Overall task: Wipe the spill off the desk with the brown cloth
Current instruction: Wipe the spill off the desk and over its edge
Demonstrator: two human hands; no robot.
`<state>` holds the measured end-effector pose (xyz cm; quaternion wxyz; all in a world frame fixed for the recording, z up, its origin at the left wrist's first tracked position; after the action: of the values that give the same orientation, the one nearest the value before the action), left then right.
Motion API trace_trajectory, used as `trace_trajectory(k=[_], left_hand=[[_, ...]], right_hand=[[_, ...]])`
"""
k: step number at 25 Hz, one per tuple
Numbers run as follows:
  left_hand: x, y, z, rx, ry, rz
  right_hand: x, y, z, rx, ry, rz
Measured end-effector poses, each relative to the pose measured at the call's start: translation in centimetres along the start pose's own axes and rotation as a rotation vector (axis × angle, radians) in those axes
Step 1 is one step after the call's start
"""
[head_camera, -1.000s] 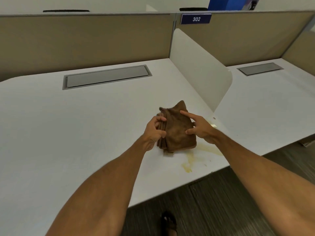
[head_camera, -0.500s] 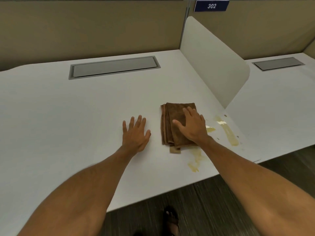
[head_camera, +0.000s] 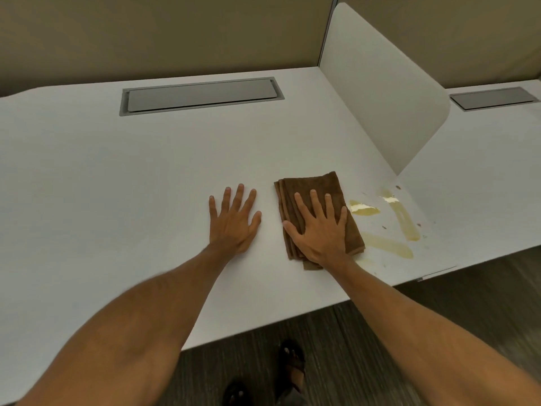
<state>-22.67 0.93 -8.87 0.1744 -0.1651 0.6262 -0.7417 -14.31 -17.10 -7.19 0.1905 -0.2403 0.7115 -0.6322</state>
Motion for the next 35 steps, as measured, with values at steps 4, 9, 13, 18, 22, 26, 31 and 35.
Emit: trace_trajectory(k=[4, 9, 13, 18, 22, 26, 31, 35], left_hand=[[0.1, 0.3, 0.0, -0.003, -0.015, 0.027], [0.0, 0.4, -0.1, 0.005, -0.012, 0.041], [0.2, 0.2, -0.1, 0.020, -0.010, 0.063], [0.2, 0.5, 0.0, 0.017, -0.007, 0.051], [0.1, 0.6, 0.1, -0.005, -0.019, 0.009], [0.2, 0.5, 1.2, 0.027, -0.072, -0.015], [0.3, 0.5, 3.7, 0.084, -0.098, -0.017], [0.0, 1.0, 5.9, 0.060, 0.001, -0.027]], right_hand=[[-2.3, 0.3, -0.5, -0.005, 0.052, 0.007], [-6.7, 0.0, -0.9, -0.032, 0.001, -0.025], [-6.2, -0.9, 3.8, -0.083, 0.015, 0.024], [-5.3, -1.0, 5.0, -0.038, 0.113, 0.059], [-1.5, -0.1, 1.9, -0.017, 0.078, 0.086], [3.6, 0.3, 0.7, -0.045, 0.041, 0.083], [7.0, -0.3, 5.3, -0.046, 0.042, 0.068], [6.2, -1.0, 10.2, -0.064, 0.161, 0.048]])
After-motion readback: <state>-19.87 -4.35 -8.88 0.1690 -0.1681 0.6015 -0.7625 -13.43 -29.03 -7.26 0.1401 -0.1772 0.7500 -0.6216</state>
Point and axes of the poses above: each hand's wrist, its own x-axis away from the middle knuckle, its own y-axis out of the palm, z = x × y, the point moved 5 cm from there along -x, towards the middle knuckle, and after that the axes turned 4 degrees about -y, right-handed, at the moved point
